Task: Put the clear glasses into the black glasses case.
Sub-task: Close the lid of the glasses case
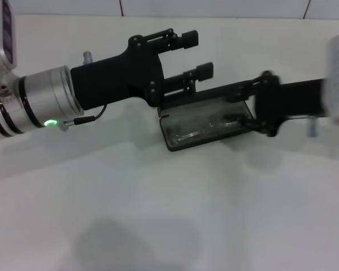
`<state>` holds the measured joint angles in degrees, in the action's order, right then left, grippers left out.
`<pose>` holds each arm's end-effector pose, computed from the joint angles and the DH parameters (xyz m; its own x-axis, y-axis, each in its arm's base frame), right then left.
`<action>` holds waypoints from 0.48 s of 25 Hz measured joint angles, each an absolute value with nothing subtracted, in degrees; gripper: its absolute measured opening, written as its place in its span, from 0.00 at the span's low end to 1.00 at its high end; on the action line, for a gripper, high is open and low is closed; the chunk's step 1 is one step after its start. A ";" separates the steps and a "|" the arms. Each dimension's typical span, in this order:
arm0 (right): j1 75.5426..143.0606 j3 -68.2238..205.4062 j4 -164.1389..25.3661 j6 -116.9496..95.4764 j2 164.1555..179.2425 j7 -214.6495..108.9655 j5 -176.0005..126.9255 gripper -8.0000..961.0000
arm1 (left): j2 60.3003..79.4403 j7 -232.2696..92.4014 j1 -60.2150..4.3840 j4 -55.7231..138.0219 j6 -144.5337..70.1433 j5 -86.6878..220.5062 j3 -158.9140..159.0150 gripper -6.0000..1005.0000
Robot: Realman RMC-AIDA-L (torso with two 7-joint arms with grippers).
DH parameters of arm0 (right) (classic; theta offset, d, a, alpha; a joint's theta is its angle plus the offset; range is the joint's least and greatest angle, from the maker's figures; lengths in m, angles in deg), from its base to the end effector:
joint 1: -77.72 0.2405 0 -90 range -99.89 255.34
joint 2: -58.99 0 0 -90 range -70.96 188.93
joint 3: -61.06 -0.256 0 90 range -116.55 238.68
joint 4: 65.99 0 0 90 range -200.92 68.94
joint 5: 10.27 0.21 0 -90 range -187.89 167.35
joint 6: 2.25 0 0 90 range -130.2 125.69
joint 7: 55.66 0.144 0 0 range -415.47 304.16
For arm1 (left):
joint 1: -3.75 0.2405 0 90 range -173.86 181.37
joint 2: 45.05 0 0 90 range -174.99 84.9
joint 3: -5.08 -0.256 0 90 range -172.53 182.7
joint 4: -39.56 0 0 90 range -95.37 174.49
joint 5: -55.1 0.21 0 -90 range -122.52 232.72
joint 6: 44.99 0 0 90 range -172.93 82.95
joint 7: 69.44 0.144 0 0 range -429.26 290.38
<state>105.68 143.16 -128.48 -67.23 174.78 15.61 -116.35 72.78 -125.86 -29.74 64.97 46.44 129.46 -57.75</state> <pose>0.1808 0.3662 -0.0234 0.9567 0.2842 -0.0627 0.2420 -0.8963 -0.3715 -0.1924 0.3351 -0.0174 0.6303 -0.0309 0.7758 0.1976 -0.9599 -0.1988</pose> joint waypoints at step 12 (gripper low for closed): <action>104.68 108.80 -112.24 -90.50 170.30 24.46 -112.58 0.31 | 74.41 -132.91 -32.16 64.14 24.60 130.11 -54.33 0.68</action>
